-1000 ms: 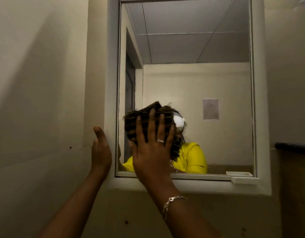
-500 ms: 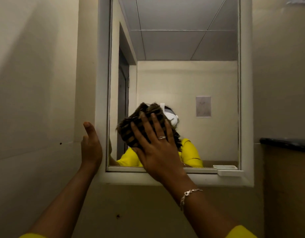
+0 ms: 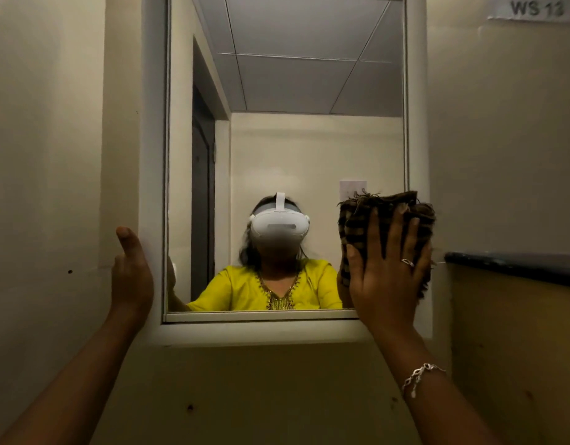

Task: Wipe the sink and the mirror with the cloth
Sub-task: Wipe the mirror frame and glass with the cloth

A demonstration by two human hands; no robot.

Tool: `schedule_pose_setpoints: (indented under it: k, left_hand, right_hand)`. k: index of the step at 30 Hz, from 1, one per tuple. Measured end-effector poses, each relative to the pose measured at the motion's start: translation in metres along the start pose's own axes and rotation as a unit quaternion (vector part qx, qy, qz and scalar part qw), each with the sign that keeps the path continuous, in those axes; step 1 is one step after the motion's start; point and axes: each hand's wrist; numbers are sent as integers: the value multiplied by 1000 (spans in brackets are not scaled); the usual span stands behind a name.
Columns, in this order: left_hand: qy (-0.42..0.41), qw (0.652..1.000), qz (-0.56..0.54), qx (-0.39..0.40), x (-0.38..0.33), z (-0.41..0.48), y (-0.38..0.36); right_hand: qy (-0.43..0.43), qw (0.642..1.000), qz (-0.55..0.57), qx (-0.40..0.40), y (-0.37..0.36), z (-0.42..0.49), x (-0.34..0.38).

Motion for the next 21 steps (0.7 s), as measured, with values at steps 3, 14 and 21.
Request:
schedule_pose_setpoints:
  k: [3,14,21]
  left_hand:
    - [4,1000,-4,-1,-1,-1,-2]
    - [16,998,-57,-9,8,6,1]
    - [60,991,-110,46,19,11,5]
  right_hand:
    - [-59,998,4,-6,-5,-6,22]
    - [61,996,42,44,-12,-46,127]
    - [291,952,64,65,-16,-43,168]
Point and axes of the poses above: each hand's wrist, its own z-axis towards the middle knuckle, its own y-axis out of the back of the hand, x = y × z, and after that the axes turned 3 degrees about x, right-handed
